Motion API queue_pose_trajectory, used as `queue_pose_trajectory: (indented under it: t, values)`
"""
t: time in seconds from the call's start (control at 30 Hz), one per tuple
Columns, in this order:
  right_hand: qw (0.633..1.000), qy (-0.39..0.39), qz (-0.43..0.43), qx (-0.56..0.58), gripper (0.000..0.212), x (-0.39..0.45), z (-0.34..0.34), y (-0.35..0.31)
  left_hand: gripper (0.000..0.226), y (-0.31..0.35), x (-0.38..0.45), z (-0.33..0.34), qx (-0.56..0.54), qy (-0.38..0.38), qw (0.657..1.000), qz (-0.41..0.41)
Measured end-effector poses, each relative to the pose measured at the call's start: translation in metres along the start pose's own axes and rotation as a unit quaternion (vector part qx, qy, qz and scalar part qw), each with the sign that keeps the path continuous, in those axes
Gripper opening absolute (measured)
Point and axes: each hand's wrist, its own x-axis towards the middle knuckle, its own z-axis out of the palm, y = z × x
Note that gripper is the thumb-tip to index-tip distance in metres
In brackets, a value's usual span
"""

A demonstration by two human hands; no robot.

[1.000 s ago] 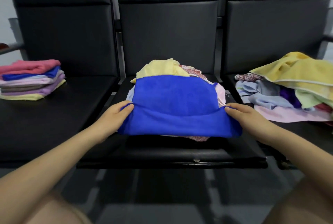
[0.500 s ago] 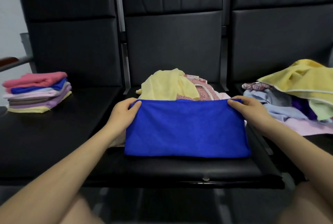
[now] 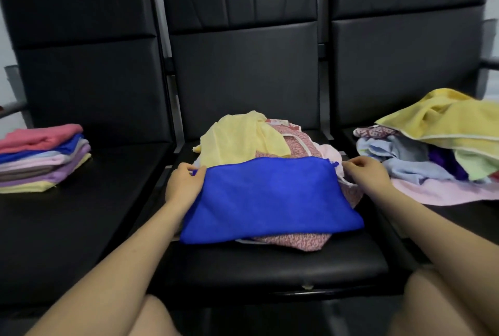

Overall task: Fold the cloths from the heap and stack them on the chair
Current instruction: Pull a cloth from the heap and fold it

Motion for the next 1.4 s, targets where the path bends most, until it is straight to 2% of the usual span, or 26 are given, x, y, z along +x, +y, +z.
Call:
queue_pose_trajectory:
  t: [0.1,0.27,0.37,0.5,0.63,0.77,0.83,0.97,1.1,1.3,1.4]
  values:
    - [1.000,-0.010,0.000,0.015,0.030,-0.005,-0.006,0.003,0.033,-0.002,0.001,-0.003,-0.006,0.014,1.000,0.008]
    - [0.999,-0.006,-0.020,0.030,0.021,-0.013,-0.005,-0.006,0.022,-0.010,-0.005,-0.011,-0.018,-0.023,0.999,-0.026]
    - [0.997,-0.063,0.013,0.046,0.023,-0.020,-0.003,-0.012,0.024,-0.015,-0.011,-0.016,-0.029,-0.066,0.996,-0.043]
    - [0.995,-0.094,0.022,-0.039,0.033,-0.026,0.001,-0.018,0.018,-0.016,-0.021,-0.023,-0.055,-0.125,0.989,-0.062]
    - [0.987,-0.103,0.009,-0.121,0.043,-0.037,0.006,-0.031,0.031,-0.015,-0.026,-0.026,-0.084,-0.171,0.977,-0.098]
    - [0.981,-0.132,0.037,-0.139,0.044,-0.035,0.004,-0.031,0.030,-0.013,-0.035,-0.023,-0.191,-0.155,0.964,-0.102]
    - [0.981,-0.144,0.057,-0.114,0.043,-0.036,0.001,-0.028,0.025,-0.010,-0.035,-0.023,-0.222,-0.147,0.959,-0.093]
    - [0.989,-0.136,0.062,0.007,0.039,-0.034,-0.003,-0.021,0.025,-0.009,-0.030,-0.018,-0.203,-0.115,0.970,-0.074]
    - [0.989,-0.127,0.070,0.041,0.030,-0.028,-0.006,-0.013,0.029,-0.006,-0.030,-0.016,-0.184,-0.105,0.974,-0.079]
    - [0.994,-0.091,0.057,-0.033,0.016,-0.021,-0.005,-0.006,0.023,-0.008,-0.029,-0.015,-0.184,-0.077,0.977,-0.077]
    - [0.991,-0.071,0.028,-0.108,0.016,-0.023,0.000,-0.013,0.021,-0.007,-0.030,-0.019,-0.126,-0.074,0.988,-0.049]
